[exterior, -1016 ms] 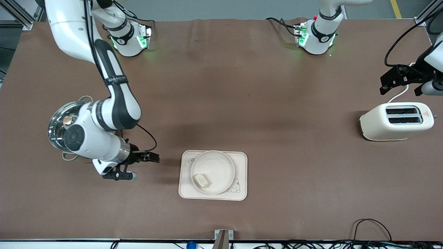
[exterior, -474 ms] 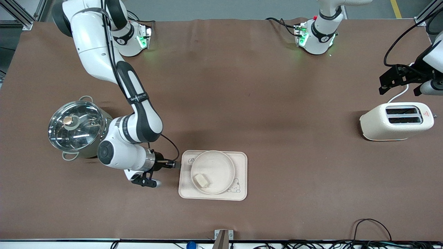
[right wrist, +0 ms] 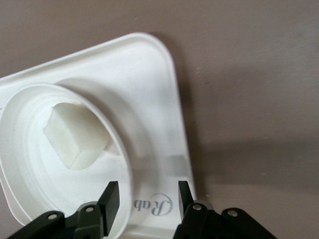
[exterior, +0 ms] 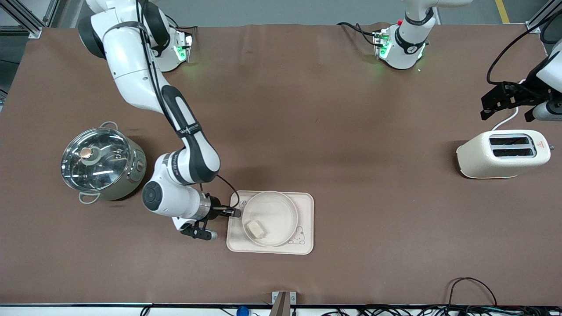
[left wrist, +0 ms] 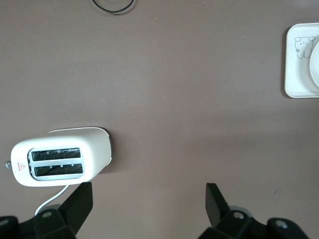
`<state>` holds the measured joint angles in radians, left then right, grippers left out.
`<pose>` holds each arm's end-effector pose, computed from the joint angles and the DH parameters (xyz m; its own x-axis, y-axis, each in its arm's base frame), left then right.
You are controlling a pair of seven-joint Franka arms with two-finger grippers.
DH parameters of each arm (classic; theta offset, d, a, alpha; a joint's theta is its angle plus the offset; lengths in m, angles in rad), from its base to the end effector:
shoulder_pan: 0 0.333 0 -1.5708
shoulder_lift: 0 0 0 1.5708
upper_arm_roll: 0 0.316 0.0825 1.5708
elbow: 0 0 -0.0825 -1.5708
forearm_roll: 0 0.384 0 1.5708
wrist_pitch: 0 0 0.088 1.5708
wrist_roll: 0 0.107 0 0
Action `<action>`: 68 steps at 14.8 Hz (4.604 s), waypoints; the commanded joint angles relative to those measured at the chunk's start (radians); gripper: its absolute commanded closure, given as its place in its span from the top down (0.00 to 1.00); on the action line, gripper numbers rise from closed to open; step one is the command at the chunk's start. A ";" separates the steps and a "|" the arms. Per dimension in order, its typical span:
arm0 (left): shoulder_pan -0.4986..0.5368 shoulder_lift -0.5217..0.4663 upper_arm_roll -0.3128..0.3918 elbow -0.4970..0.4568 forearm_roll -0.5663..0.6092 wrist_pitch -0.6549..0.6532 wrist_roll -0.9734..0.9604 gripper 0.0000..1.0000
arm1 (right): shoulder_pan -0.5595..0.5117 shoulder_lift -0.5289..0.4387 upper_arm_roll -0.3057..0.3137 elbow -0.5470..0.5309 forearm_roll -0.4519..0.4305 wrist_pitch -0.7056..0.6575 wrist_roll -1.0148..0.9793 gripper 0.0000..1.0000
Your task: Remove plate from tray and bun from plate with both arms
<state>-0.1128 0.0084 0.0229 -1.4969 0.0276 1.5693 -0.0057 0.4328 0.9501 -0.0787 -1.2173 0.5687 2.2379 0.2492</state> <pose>0.5556 -0.0472 0.6546 0.9944 -0.0839 0.0641 -0.0823 -0.9962 -0.0274 0.7075 0.2968 0.2059 0.9799 -0.1808 -0.0843 -0.1993 -0.9023 -0.3822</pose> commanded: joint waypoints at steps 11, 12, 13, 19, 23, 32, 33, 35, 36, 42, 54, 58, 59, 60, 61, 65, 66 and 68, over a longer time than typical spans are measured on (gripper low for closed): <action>0.004 0.008 -0.003 0.015 0.000 -0.020 -0.002 1.00 | 0.033 0.044 -0.004 0.025 0.019 0.036 0.028 0.15; 0.005 0.008 -0.003 0.015 0.000 -0.020 0.000 1.00 | 0.033 0.044 -0.004 0.025 0.019 0.034 0.028 0.12; 0.005 0.008 -0.003 0.015 -0.002 -0.020 0.000 1.00 | 0.035 0.044 -0.004 0.024 0.019 0.034 0.025 0.04; 0.004 0.008 -0.003 0.015 -0.003 -0.020 -0.002 1.00 | 0.029 0.032 -0.004 0.024 0.011 0.023 0.013 0.00; 0.005 0.008 -0.003 0.015 -0.003 -0.020 -0.002 1.00 | 0.015 -0.004 -0.004 0.024 0.017 0.017 -0.030 0.00; 0.004 0.008 -0.003 0.015 -0.005 -0.020 -0.002 1.00 | 0.078 -0.163 -0.012 -0.054 -0.016 -0.161 -0.051 0.00; 0.004 0.008 -0.003 0.015 -0.003 -0.020 -0.002 1.00 | 0.096 -0.186 -0.012 -0.101 -0.030 -0.153 -0.050 0.00; 0.005 0.008 -0.003 0.015 -0.005 -0.020 -0.002 1.00 | 0.139 -0.241 -0.012 -0.195 -0.045 -0.129 -0.051 0.00; 0.005 0.008 -0.003 0.015 -0.005 -0.020 -0.002 1.00 | 0.162 -0.273 -0.012 -0.259 -0.049 -0.091 -0.051 0.00; 0.005 0.008 -0.003 0.014 -0.005 -0.020 0.000 1.00 | 0.277 -0.370 -0.006 -0.596 -0.047 0.207 -0.103 0.00; 0.001 0.009 -0.003 -0.005 -0.005 -0.061 -0.007 1.00 | 0.245 -0.369 -0.010 -0.599 -0.043 0.125 -0.146 0.78; -0.005 0.008 -0.005 -0.005 -0.030 -0.069 -0.109 1.00 | 0.201 -0.422 -0.015 -0.559 -0.046 0.039 -0.140 1.00; -0.011 0.008 -0.008 -0.005 -0.056 -0.069 -0.166 1.00 | 0.189 -0.447 -0.018 -0.556 -0.050 0.007 -0.140 1.00; -0.018 0.013 -0.023 -0.008 -0.084 -0.065 -0.230 1.00 | 0.176 -0.474 -0.036 -0.556 -0.052 -0.009 -0.142 1.00; -0.024 0.040 -0.050 -0.008 -0.109 -0.054 -0.306 1.00 | 0.173 -0.502 -0.065 -0.556 -0.062 -0.023 -0.145 1.00; -0.034 0.157 -0.230 -0.003 -0.170 0.111 -0.735 1.00 | 0.172 -0.585 -0.203 -0.477 -0.231 -0.217 -0.142 1.00; -0.051 0.210 -0.274 0.000 -0.158 0.179 -0.898 1.00 | 0.170 -0.600 -0.248 -0.426 -0.262 -0.301 -0.142 1.00; -0.120 0.322 -0.296 0.010 -0.156 0.305 -1.164 1.00 | 0.172 -0.619 -0.343 -0.328 -0.303 -0.468 -0.148 1.00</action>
<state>-0.1828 0.2155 -0.2553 -1.5246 -0.1228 1.7850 -0.9295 0.6050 0.3625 -0.3498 -1.6238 0.3142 1.9051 0.1086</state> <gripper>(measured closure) 0.000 0.000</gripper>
